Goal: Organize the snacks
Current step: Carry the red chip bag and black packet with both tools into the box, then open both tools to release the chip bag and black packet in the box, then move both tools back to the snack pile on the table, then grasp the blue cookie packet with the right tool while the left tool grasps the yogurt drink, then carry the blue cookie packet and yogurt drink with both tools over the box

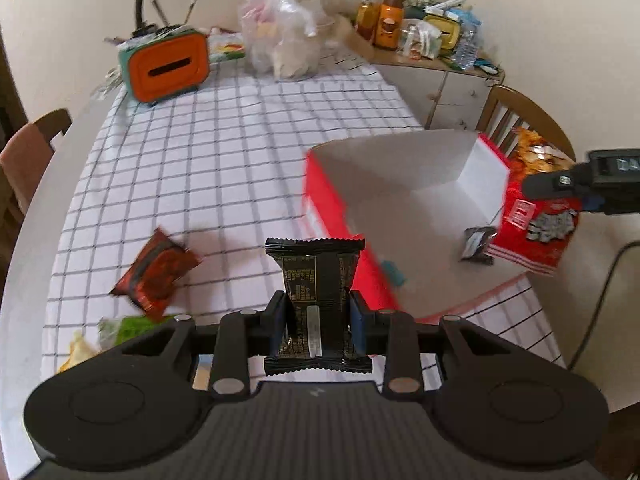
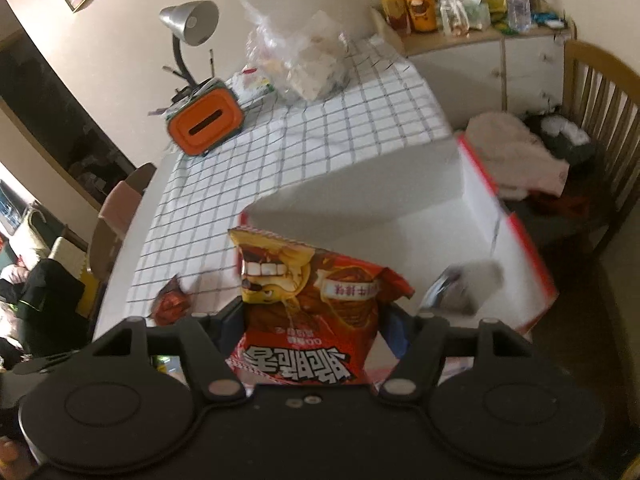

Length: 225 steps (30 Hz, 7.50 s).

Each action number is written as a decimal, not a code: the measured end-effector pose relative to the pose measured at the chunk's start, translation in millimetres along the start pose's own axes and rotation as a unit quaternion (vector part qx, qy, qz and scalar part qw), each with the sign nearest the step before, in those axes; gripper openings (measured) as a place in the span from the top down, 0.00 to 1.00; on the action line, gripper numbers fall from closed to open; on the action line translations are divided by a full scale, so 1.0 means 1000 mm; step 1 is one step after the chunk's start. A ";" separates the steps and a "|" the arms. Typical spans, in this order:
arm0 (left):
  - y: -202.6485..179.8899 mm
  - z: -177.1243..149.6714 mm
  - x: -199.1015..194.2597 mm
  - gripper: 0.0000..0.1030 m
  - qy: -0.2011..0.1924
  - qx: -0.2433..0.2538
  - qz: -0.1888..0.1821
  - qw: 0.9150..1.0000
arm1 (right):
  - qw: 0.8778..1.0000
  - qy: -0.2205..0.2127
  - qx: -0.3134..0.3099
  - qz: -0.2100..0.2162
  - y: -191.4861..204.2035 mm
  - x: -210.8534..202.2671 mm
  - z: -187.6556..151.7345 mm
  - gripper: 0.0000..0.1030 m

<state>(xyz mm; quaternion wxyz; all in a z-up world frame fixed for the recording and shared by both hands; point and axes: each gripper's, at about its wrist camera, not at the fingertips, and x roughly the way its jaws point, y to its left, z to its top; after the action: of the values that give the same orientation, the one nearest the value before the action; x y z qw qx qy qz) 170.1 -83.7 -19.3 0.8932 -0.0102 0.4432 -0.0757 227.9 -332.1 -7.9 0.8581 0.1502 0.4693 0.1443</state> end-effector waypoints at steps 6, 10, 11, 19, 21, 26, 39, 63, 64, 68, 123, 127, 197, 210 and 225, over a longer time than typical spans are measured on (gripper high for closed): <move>-0.048 0.018 0.023 0.69 -0.002 0.019 0.006 1.000 | 1.000 0.005 -0.023 -0.020 -0.035 0.012 0.024 0.33; -0.072 0.031 0.044 0.69 0.008 0.025 0.012 1.000 | 0.998 0.023 -0.044 -0.027 -0.049 0.027 0.034 0.33; -0.077 0.034 0.051 0.69 0.012 0.026 0.015 0.999 | 0.998 0.029 -0.050 -0.028 -0.052 0.032 0.036 0.33; -0.101 0.047 0.103 0.69 0.058 0.027 0.043 0.997 | 0.992 0.076 -0.087 -0.041 -0.063 0.077 0.035 0.33; -0.104 0.048 0.115 0.69 0.071 0.028 0.049 0.996 | 0.990 0.089 -0.103 -0.042 -0.062 0.087 0.032 0.33; -0.104 0.047 0.135 0.69 0.107 0.017 0.057 0.992 | 0.985 0.117 -0.118 -0.050 -0.065 0.107 0.032 0.33; -0.118 0.048 0.151 0.69 0.146 0.037 0.096 0.984 | 0.962 0.147 -0.214 -0.088 -0.043 0.130 0.032 0.33; -0.099 0.044 0.094 0.32 0.061 -0.002 0.054 0.997 | 0.980 0.077 -0.182 -0.035 -0.045 0.057 0.035 0.13; -0.098 0.043 0.090 0.31 0.056 -0.004 0.051 0.997 | 0.981 0.071 -0.179 -0.030 -0.044 0.052 0.035 0.13; -0.091 0.042 0.072 0.26 0.034 -0.004 0.044 0.998 | 0.984 0.051 -0.167 -0.014 -0.037 0.035 0.034 0.09; 0.154 -0.124 0.016 0.15 0.019 0.014 0.059 0.998 | 0.982 0.110 -0.149 0.020 0.191 0.140 -0.101 0.05; 0.156 -0.128 0.025 0.15 0.021 0.019 0.059 0.998 | 0.980 0.136 -0.144 -0.002 0.197 0.168 -0.107 0.07; 0.125 -0.141 0.044 0.49 0.044 0.052 0.091 0.994 | 0.983 0.107 -0.147 0.027 0.185 0.110 -0.135 0.56; 0.118 -0.140 0.050 0.51 0.040 0.077 0.097 0.991 | 0.986 0.109 -0.120 0.026 0.173 0.106 -0.142 0.56; 0.115 -0.135 0.043 0.86 0.028 0.057 0.103 0.993 | 0.987 0.098 -0.125 0.022 0.171 0.100 -0.141 0.56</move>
<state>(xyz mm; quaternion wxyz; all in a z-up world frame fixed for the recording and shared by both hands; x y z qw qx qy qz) 103.2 29.9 -145.1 0.8827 0.0887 0.4615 -0.0086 141.8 -120.1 -89.0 0.8165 0.0372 0.5262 0.2345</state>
